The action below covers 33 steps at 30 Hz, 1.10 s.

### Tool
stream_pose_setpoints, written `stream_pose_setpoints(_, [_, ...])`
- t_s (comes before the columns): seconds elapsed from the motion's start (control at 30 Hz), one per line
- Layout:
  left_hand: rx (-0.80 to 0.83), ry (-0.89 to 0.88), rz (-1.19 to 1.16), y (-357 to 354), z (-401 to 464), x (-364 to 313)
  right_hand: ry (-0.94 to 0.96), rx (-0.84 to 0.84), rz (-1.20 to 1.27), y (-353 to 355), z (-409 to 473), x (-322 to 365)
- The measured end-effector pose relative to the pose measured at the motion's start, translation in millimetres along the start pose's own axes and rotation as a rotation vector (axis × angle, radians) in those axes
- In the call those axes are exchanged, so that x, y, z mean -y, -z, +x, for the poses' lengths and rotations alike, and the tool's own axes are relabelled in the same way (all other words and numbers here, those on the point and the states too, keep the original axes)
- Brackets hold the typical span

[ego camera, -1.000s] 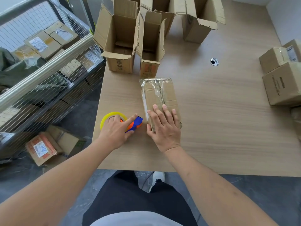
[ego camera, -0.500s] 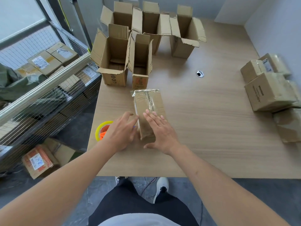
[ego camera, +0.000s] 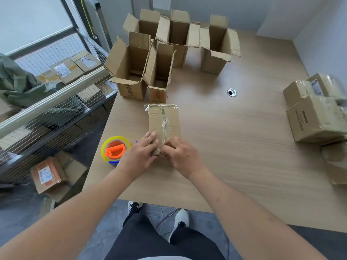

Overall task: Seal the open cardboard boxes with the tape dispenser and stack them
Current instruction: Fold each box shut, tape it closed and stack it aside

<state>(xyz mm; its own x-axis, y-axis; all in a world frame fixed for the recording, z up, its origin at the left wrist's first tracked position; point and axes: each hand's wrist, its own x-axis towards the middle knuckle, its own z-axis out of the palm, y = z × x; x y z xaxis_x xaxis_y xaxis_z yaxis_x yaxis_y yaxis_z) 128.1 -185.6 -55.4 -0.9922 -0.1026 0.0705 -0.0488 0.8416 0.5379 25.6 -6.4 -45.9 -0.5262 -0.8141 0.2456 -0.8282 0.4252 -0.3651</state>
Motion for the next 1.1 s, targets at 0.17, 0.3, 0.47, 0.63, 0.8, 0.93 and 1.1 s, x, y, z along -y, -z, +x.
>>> stream_pose_setpoints(0.17, [-0.016, 0.017, -0.106, -1, 0, 4, 0.027, -0.045, -0.057, -6, -8, 1])
stream_pose_setpoints(0.3, [-0.01, 0.023, -0.115, -1, -1, -1, -0.042, 0.097, 0.076, 8, -10, -3])
stream_pose_setpoints(0.47, [-0.009, 0.054, -0.143, 4, 4, -5, -0.245, -0.007, 0.109, 25, -28, -18])
stream_pose_setpoints(0.63, [0.044, 0.013, -0.117, 2, 7, -12, -0.544, -0.087, 0.269, 26, -46, -27])
stream_pose_setpoints(0.8, [0.047, -0.004, -0.116, -5, 18, -22, -0.697, -0.1, 0.33, 26, -56, -28])
stream_pose_setpoints(0.93, [0.043, -0.025, -0.103, -16, 24, -33, -0.801, -0.11, 0.362, 24, -56, -27])
stream_pose_setpoints(1.1, [0.08, 0.008, -0.088, -14, 27, -26, -0.853, -0.017, 0.131, 13, -41, -10])
